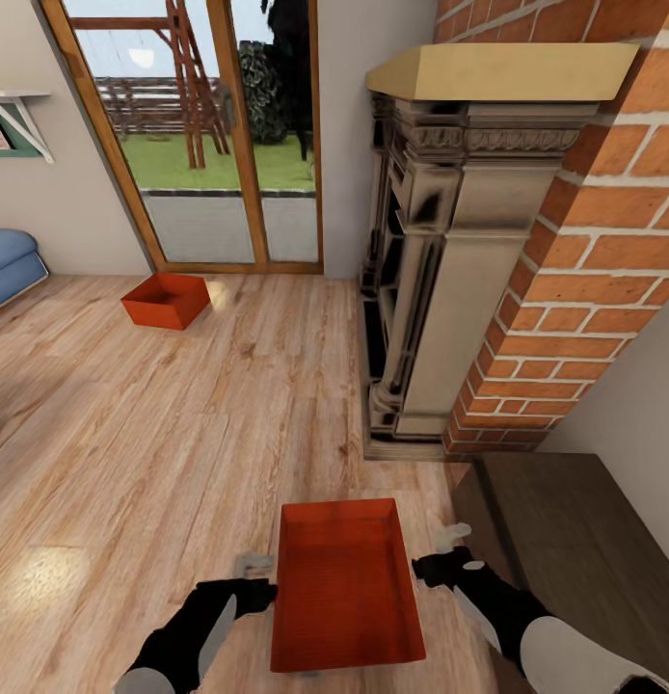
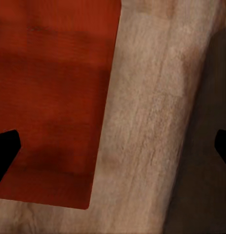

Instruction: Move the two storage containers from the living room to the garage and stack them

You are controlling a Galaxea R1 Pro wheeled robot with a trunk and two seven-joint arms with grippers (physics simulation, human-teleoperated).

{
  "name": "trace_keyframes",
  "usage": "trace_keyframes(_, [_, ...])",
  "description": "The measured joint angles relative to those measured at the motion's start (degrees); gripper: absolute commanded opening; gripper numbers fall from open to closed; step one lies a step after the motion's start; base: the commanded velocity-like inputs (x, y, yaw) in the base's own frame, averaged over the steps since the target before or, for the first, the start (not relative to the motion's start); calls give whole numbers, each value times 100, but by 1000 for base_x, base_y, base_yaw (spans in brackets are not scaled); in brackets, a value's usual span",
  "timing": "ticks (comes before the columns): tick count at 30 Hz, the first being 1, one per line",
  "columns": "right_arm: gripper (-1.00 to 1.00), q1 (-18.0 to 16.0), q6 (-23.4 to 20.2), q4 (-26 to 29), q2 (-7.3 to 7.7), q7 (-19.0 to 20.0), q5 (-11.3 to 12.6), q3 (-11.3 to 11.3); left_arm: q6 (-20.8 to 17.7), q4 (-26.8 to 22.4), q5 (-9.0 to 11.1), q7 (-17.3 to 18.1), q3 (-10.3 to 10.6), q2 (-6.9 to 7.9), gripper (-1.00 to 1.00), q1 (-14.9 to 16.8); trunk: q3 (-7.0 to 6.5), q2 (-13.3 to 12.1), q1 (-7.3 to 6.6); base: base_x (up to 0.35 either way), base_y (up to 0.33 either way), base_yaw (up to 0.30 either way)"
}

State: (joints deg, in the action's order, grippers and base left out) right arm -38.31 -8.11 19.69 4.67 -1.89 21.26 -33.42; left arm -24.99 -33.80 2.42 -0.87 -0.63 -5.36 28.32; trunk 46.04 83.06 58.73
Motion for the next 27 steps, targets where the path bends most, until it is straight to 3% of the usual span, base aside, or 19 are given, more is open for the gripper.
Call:
trace_keyframes(1, [100, -155, 1, -26, -30, -52, -6, 5, -3, 199, 11, -5, 1, -101, 100, 336, 0, 0, 0, 0, 0, 0])
trace_keyframes(5, [100, -250, 38, -42, -98, -281, 5, 6, -47, 449, 6, -153, -1, -208, 100, 706, 0, 0, 0, 0, 0, 0])
trace_keyframes(7, [100, -264, 81, -62, -221, -363, 10, 6, -6, 744, -21, -353, -1, -238, 100, 848, 1, 0, 0, 0, 0, 0])
trace_keyframes(10, [100, -269, 168, -156, -295, -396, 48, 10, 162, 881, -31, -440, -1, -248, 100, 903, 1, 0, 0, 0, 0, 0])
trace_keyframes(13, [100, -269, 557, -657, -481, -416, 657, 21, 296, 976, -33, -487, -1, -261, 100, 926, 1, 0, 0, 0, 0, 0])
trace_keyframes(15, [100, -270, 619, -792, -628, -422, 781, 22, 332, 1039, -29, -492, -1, -267, 100, 928, 1, 0, 0, 0, 0, 0])
trace_keyframes(17, [100, -270, 641, -839, -700, -424, 830, 23, 351, 1116, -30, -494, -1, -273, 100, 928, 1, 0, 0, 0, 0, 0])
trace_keyframes(22, [100, -270, 701, -924, -830, -518, 894, 29, 936, 1566, -14, -498, -1, -292, 100, 929, 1, 0, 0, 0, 0, 0])
trace_keyframes(27, [100, -270, 949, -1182, -968, -616, 886, 20, 1048, 1702, -16, -498, -2, -298, 100, 930, 1, 0, 0, 0, 0, 0])
